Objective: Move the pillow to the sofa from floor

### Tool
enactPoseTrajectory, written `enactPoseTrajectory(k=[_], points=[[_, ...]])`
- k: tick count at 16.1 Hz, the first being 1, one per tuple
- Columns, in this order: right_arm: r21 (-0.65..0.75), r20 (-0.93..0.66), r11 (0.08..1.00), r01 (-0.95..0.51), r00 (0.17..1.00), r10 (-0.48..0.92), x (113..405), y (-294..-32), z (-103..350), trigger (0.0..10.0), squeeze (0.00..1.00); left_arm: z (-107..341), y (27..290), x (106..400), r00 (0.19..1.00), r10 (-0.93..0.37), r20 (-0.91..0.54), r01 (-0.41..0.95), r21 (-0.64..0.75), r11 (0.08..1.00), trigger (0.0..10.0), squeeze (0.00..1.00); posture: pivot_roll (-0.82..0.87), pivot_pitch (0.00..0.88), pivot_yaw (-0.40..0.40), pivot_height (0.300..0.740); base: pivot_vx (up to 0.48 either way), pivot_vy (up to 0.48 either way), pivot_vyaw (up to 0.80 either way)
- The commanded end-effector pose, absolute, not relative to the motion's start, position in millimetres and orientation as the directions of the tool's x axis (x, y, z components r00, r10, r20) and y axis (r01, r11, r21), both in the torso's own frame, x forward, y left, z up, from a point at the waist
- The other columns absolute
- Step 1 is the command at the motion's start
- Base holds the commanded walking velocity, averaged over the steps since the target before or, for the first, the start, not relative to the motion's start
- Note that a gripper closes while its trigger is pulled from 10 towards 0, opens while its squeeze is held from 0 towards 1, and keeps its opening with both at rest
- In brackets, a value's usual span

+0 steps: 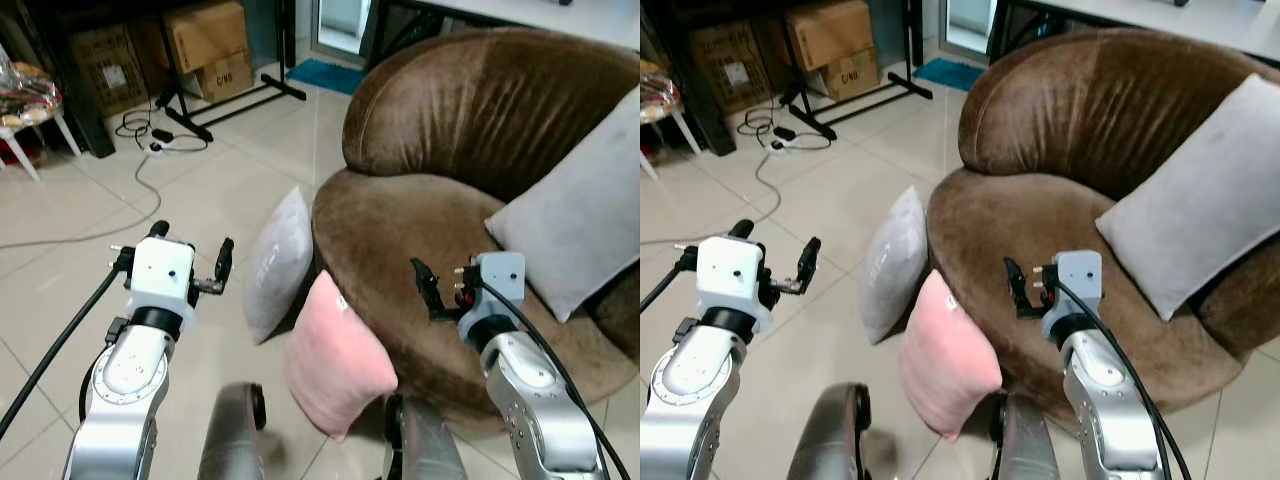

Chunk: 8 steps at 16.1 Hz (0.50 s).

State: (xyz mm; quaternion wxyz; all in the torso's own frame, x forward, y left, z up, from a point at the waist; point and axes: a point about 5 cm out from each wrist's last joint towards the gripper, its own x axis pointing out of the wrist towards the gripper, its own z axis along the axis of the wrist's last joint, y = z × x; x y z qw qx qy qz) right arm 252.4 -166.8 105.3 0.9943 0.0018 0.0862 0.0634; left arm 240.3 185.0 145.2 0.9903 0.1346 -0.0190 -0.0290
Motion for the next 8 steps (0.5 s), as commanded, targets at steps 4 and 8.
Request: enactPoseTrajectory(k=[4, 8], points=[[0.015, -0.162, 0.992, -0.126, 0.979, 0.127, 253.4, -167.8, 106.7, 10.0, 0.00, 145.7, 185.8, 242.9, 0.998, -0.052, 0.029, 0.042, 0.268, 0.962, 10.0, 0.00, 0.09, 0.000, -0.004, 0.501, 0.000, 0.000, 0.00], [0.000, -0.172, 0.993, -0.117, 0.978, 0.115, 255.1, -170.1, 106.1, 10.0, 0.00, 145.1, 184.4, 244.2, 0.999, -0.040, 0.029, 0.031, 0.262, 0.965, 10.0, 0.00, 0.09, 0.000, -0.009, 0.501, 0.000, 0.000, 0.00]])
